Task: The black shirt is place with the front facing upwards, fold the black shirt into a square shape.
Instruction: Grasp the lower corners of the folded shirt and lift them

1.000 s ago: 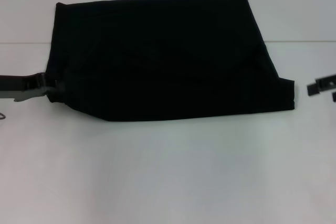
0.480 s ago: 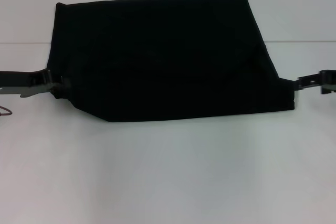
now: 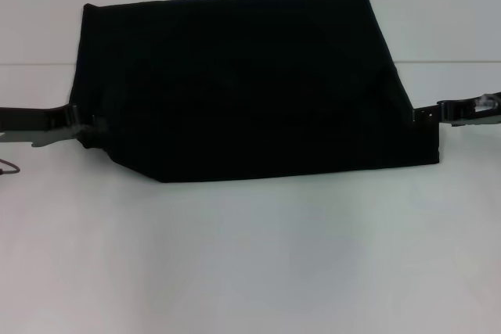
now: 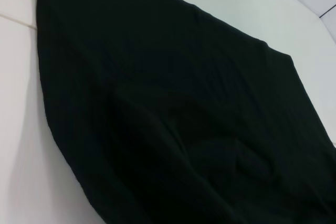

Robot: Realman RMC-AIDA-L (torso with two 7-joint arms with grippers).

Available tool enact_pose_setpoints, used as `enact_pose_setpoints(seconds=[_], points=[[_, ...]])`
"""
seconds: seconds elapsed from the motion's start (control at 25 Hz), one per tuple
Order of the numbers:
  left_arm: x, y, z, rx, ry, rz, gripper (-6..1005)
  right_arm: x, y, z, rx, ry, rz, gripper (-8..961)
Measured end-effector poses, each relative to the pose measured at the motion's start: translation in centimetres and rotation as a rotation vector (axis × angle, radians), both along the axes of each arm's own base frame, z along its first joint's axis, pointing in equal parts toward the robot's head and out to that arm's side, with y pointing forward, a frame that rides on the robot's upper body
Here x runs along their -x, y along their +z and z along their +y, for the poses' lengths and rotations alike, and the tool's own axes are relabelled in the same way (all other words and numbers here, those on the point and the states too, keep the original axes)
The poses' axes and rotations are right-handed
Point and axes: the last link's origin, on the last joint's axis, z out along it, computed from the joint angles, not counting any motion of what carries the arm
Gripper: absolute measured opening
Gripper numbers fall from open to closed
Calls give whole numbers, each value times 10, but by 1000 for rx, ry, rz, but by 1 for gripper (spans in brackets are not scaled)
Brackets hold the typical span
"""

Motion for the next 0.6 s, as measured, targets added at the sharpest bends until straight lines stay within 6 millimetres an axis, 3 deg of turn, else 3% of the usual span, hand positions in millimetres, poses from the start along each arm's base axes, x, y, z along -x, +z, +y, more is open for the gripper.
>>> enact_pose_setpoints(seconds=[0.6], points=[[-2,-2,1,1,-2,-3,76,4,-33,1,28,43,-81,873]])
